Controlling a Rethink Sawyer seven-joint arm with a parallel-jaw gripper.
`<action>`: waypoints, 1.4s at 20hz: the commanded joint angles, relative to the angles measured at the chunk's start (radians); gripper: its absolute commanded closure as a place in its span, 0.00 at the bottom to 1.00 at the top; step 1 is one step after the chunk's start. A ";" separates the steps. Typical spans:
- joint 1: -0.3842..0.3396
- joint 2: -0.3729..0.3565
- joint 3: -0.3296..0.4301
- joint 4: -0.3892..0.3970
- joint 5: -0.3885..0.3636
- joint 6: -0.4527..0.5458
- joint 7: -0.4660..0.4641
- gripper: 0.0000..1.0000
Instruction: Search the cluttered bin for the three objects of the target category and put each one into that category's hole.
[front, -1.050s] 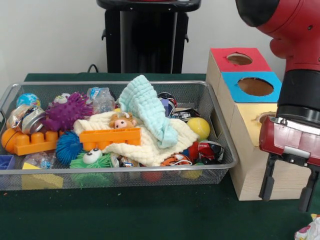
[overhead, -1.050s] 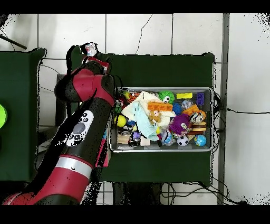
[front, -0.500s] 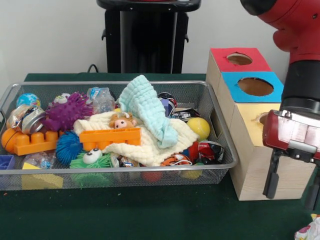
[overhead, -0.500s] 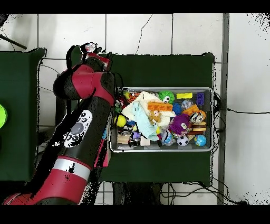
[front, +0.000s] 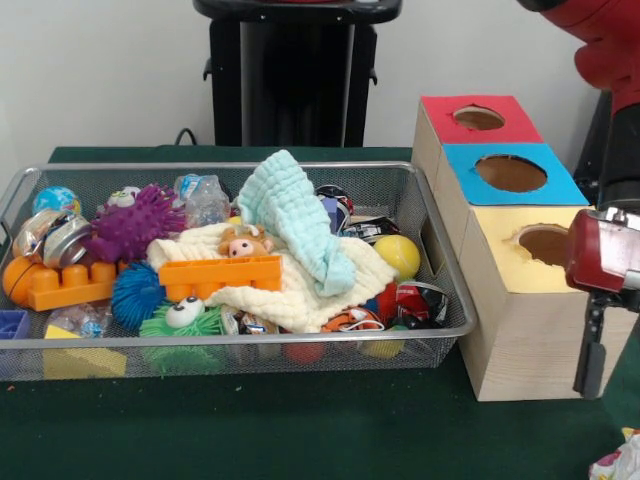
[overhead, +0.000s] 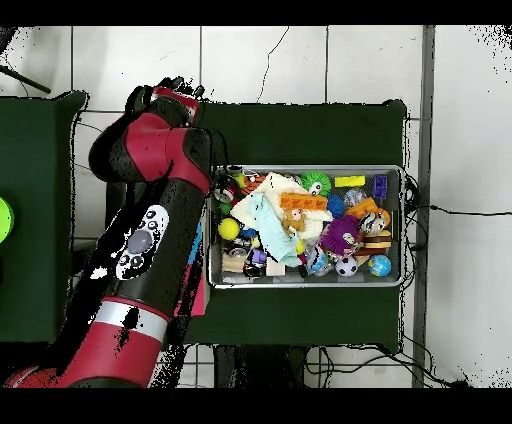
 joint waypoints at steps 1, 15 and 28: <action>-0.022 0.015 0.008 -0.018 0.072 0.115 0.202 0.00; 0.042 0.029 -0.088 0.152 0.252 0.227 0.368 0.00; 0.062 0.125 -0.122 0.156 0.377 0.186 0.432 0.00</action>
